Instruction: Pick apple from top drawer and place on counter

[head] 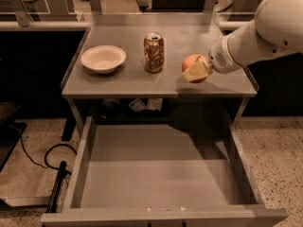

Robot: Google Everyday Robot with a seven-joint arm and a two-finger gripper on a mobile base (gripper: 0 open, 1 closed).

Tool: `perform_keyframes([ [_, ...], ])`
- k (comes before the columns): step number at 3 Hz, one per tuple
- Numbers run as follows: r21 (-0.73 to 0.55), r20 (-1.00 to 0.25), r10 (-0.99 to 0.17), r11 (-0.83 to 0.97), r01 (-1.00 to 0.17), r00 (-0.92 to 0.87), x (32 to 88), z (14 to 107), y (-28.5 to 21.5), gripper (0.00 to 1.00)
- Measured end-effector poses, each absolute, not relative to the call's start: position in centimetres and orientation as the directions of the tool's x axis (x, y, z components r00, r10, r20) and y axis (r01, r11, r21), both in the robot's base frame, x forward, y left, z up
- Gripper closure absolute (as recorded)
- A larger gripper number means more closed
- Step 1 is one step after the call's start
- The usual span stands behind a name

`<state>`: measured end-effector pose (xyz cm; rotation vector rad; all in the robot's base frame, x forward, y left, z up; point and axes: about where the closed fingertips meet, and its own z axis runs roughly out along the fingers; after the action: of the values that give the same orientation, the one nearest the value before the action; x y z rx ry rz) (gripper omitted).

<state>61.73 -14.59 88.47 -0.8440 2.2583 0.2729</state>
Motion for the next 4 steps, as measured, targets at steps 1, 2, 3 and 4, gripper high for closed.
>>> perform_keyframes([
  [1, -0.032, -0.670, -0.499, 0.759, -0.650, -0.550, 64.2, 88.1, -13.8, 1.00],
  [2, -0.022, -0.665, -0.503, 0.752, -0.659, -0.552, 66.3, 87.2, -13.6, 1.00],
  [3, -0.012, -0.660, -0.502, 0.750, -0.661, -0.558, 68.1, 86.0, -14.2, 1.00],
  [4, -0.008, -0.656, -0.504, 0.748, -0.663, -0.561, 69.2, 85.0, -14.8, 1.00],
])
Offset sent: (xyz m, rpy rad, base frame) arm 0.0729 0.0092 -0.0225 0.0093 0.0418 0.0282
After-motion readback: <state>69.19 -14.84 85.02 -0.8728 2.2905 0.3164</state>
